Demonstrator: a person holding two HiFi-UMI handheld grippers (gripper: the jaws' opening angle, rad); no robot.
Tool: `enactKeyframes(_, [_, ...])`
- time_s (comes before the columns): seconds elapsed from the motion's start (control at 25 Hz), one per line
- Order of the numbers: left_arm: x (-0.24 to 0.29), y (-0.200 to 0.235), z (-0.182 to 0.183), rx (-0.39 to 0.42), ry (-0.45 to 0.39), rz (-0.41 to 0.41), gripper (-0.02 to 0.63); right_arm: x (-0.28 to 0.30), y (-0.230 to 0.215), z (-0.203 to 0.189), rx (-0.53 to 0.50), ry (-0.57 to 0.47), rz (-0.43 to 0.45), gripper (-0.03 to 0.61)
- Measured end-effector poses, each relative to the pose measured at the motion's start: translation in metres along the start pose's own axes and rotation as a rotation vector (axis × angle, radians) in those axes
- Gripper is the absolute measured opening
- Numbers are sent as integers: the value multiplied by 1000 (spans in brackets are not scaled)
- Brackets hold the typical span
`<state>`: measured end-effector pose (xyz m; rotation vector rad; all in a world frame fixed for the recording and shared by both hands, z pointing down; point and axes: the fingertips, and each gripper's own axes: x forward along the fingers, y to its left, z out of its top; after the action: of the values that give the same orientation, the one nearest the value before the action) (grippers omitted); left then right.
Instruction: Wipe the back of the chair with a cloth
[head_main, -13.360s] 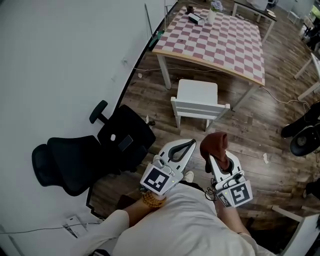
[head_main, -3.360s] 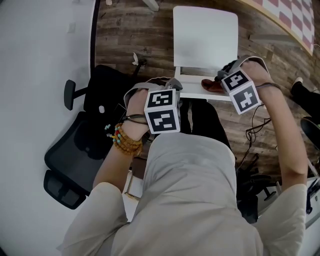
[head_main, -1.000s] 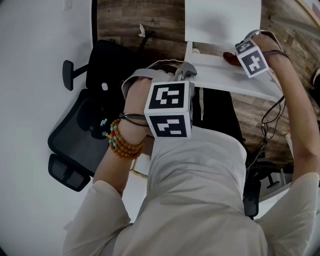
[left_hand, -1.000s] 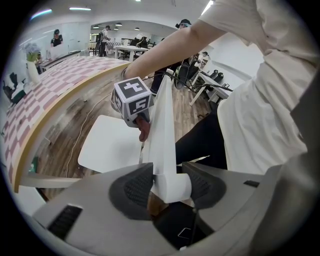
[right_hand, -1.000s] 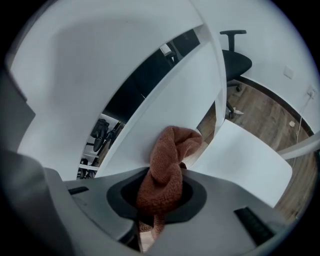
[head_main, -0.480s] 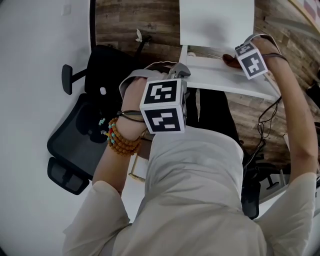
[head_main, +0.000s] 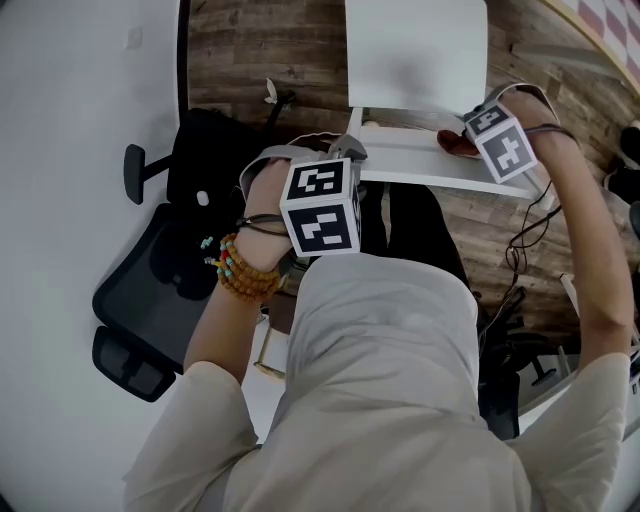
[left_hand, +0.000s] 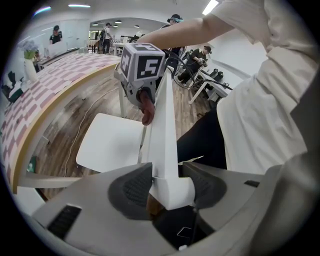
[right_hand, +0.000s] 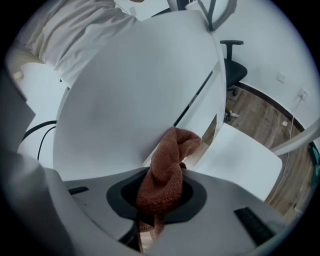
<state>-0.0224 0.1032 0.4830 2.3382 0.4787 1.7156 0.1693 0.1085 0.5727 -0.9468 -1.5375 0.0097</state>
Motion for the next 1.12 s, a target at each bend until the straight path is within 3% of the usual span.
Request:
enactKeyframes(0.72, [5,-1,1,-17,19,-7,229,-62,55,10,-74,57,-95,78])
enactKeyframes(1.12, [5,0,2,-20,30,-3,229,-66,74,-2,-66,79,-89,78])
